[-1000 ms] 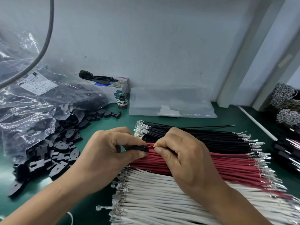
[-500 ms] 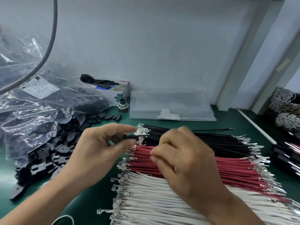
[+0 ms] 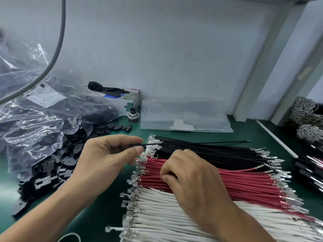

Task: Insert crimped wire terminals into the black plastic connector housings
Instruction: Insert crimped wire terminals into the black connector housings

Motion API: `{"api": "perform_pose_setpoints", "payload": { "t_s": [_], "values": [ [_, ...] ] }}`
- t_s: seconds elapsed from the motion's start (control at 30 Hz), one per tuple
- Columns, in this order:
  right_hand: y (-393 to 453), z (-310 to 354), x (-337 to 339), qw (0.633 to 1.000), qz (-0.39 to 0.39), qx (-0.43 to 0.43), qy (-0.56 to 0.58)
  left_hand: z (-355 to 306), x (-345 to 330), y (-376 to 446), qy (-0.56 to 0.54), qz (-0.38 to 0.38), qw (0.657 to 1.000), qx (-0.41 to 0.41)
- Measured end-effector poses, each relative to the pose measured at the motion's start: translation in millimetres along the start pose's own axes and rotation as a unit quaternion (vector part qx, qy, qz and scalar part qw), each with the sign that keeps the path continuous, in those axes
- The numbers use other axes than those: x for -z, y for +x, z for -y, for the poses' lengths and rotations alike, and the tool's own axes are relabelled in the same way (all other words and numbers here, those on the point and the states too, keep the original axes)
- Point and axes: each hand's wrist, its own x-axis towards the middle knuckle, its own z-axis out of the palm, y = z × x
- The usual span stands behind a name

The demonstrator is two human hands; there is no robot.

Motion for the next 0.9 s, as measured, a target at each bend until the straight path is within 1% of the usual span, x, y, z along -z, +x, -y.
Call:
{"api": "perform_pose_setpoints", "payload": {
  "t_s": [0.13,0.23,0.3,0.4,0.67,0.9],
  "values": [
    [1,-8,13,0.99,-0.075,-0.045,0.112,1,4,2,-0.036,0.0,0.999,0.028],
    [3,-10,19,0.987,-0.112,-0.043,0.108,0,6,3,-0.076,0.036,0.995,0.06],
    [2,-9,20,0.987,-0.12,-0.04,0.101,0,7,3,-0.098,0.065,0.99,0.075],
    [0,-9,19,0.987,-0.121,-0.043,0.097,0,7,3,-0.111,0.088,0.986,0.085],
    [-3,-9,18,0.984,-0.121,-0.042,0.121,1,7,2,-0.122,0.117,0.98,0.106],
    [-3,-7,19,0.978,-0.151,-0.04,0.139,2,6,2,-0.122,0.129,0.978,0.112]
  ]
}}
